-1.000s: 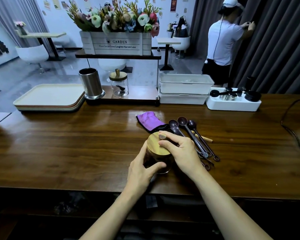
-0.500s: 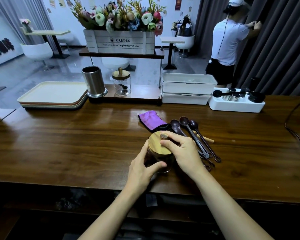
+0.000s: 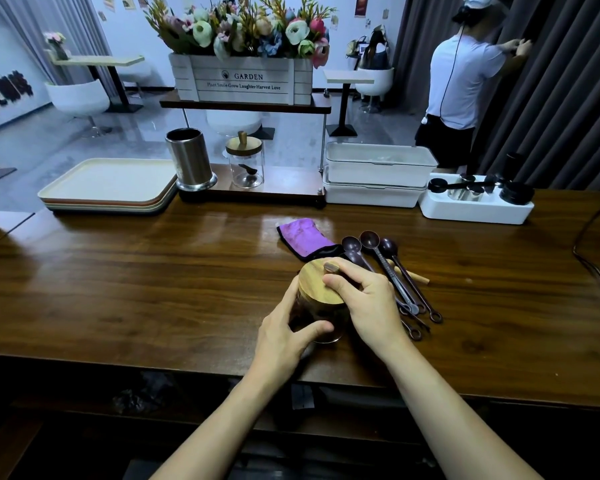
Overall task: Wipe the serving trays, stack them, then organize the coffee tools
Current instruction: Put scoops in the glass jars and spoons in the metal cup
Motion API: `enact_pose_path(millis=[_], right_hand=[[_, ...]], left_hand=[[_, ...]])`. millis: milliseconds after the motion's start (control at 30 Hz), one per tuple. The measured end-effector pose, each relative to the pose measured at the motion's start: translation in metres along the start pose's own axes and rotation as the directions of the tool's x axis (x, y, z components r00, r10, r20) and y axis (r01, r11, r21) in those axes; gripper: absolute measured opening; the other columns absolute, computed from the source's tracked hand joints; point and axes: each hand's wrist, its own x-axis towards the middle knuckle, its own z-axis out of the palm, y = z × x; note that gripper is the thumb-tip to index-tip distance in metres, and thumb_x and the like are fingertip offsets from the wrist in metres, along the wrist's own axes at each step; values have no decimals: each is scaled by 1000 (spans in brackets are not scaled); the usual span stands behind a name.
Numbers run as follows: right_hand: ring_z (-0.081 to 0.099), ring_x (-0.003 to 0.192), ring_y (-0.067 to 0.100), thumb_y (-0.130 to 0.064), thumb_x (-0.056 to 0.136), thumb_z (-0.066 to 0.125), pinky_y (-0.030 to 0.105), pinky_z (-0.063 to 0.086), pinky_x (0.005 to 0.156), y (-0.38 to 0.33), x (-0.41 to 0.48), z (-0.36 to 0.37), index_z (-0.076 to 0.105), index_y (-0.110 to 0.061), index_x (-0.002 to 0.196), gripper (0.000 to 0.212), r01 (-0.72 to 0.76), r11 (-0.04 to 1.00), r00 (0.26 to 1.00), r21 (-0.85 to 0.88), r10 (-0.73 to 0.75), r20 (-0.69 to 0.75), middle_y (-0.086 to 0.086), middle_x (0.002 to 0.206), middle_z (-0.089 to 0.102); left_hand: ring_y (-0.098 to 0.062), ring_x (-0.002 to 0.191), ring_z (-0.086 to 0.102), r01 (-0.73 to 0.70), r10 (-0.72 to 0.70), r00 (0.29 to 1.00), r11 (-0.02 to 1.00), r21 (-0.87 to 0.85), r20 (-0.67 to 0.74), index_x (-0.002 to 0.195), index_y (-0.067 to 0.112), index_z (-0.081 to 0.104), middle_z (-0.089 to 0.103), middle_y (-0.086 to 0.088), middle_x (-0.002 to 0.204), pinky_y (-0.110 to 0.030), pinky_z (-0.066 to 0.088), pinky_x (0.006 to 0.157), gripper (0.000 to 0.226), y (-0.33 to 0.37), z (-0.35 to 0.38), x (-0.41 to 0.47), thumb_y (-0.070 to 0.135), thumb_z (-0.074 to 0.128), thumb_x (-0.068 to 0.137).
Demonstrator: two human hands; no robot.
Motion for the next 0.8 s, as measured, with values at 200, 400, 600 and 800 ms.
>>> enact_pose_path(millis=[200,400,600,800], right_hand=[[68,107,8,-15,95,68,29,53,95,-25,27,-19,73,-28,117,27,83,990,993,111,-73,-90,-8,111,76],[68,107,7,-20,92,72,33,54,98,0,31,-67,75,-20,117,25,-26,1000,951,9,27,-308,-8,109,76],[64,113,13,-35,90,73,46,52,103,46,8,-131,73,-21,121,34,-249,942,872,-224,118,-476,-10,115,72],[60,119,20,-34,93,69,39,51,101,75,-7,-156,72,-21,123,33,-388,863,820,-322,164,-549,0,122,71]], left_hand=[[1,135,50,12,-12,1000,1000,-8,17,150,57,33,58,25,142,-42,40,117,93,0,0,0,55,82,70],[4,133,52,24,-24,999,1000,-19,32,150,57,35,59,27,139,-40,40,117,93,1,-1,-1,46,82,70],[7,132,50,15,-15,1000,1000,21,27,150,61,30,57,28,140,-33,40,116,94,0,0,0,39,82,76],[10,130,50,1,-1,1000,1000,28,31,151,59,29,58,27,140,-20,38,110,96,-1,1,0,47,81,72]])
